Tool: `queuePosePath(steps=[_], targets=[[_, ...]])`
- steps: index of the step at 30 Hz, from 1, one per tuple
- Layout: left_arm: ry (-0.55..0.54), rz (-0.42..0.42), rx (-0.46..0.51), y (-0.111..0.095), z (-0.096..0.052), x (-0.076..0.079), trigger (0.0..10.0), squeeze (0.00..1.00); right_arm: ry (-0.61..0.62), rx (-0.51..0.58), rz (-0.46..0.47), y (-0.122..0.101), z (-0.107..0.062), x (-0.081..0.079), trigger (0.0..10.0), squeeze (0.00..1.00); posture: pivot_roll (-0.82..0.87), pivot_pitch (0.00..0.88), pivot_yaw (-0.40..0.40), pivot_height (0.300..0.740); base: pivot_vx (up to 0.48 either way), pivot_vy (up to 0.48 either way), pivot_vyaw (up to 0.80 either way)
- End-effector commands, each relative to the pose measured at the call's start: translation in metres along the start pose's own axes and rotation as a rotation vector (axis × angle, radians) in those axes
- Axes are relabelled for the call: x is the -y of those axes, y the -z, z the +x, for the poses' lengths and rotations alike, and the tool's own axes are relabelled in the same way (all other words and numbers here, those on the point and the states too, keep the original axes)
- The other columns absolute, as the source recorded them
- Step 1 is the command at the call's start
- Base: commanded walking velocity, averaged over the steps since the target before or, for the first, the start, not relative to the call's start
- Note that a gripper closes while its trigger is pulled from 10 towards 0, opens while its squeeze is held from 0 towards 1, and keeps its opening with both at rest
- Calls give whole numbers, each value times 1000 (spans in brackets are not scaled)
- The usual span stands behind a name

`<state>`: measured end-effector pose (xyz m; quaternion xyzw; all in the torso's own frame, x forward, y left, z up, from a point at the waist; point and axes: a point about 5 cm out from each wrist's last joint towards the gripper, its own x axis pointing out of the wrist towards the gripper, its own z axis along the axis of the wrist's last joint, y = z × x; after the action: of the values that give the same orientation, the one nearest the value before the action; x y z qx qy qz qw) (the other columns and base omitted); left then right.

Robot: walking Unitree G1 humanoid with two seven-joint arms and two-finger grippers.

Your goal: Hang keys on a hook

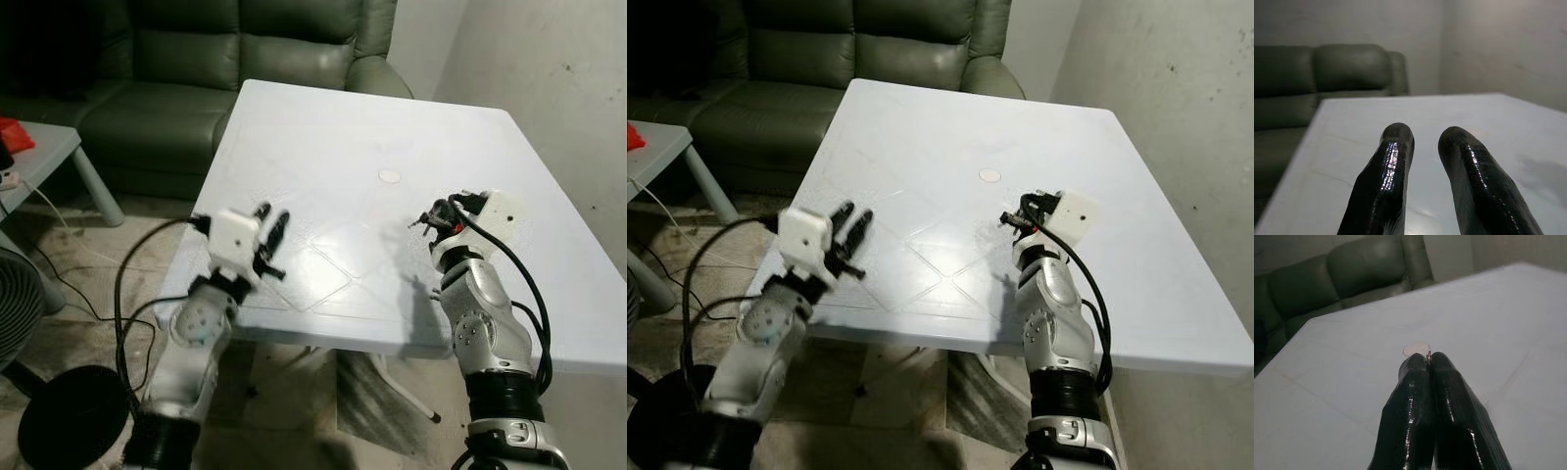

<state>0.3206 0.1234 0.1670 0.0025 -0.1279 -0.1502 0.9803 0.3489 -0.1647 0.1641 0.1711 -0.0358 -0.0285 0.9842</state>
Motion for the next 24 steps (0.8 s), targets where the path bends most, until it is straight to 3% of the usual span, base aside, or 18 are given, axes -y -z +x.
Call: queuePosePath(steps=[1,2,3,4,5,9,13,15,24], targets=[[-50,-49,-26,5,0,-10,10000,0,-56,79,-52,-13,-3,-6,2510,0,-24,42,-80,740,0,0,0],[-67,-53,-30,5,-1,-13,10000,0,-82,94,-58,-13,-5,-8,8980,0,-24,42,-80,740,0,0,0],[-85,-65,-39,7,-2,-18,10000,0,-115,104,-45,-13,-7,-10,10000,0,-25,42,-81,740,0,0,0],[-98,-75,-44,9,-3,-21,10000,0,-137,110,-35,-12,-9,-11,10000,0,-25,42,-81,740,0,0,0],[-143,-106,-57,11,-5,-30,10000,0,-231,176,-88,-14,-16,-19,10000,0,-26,38,-83,740,0,0,0],[-171,-109,-62,14,-7,-38,10000,0,-353,167,-127,-4,-25,-27,10000,0,-24,19,-79,740,0,0,0],[-186,-106,-62,14,-6,-43,10000,0,-347,142,-196,4,-25,-28,10000,0,-26,10,-76,740,0,0,0],[-208,-95,-62,12,-2,-53,10000,0,-314,122,-209,10,-25,-29,10000,0,-30,0,-72,740,0,0,-631],[-229,-118,-49,10,4,-58,10000,0,-298,128,-263,13,-24,-22,10000,0,-47,0,-50,740,0,0,-631]])
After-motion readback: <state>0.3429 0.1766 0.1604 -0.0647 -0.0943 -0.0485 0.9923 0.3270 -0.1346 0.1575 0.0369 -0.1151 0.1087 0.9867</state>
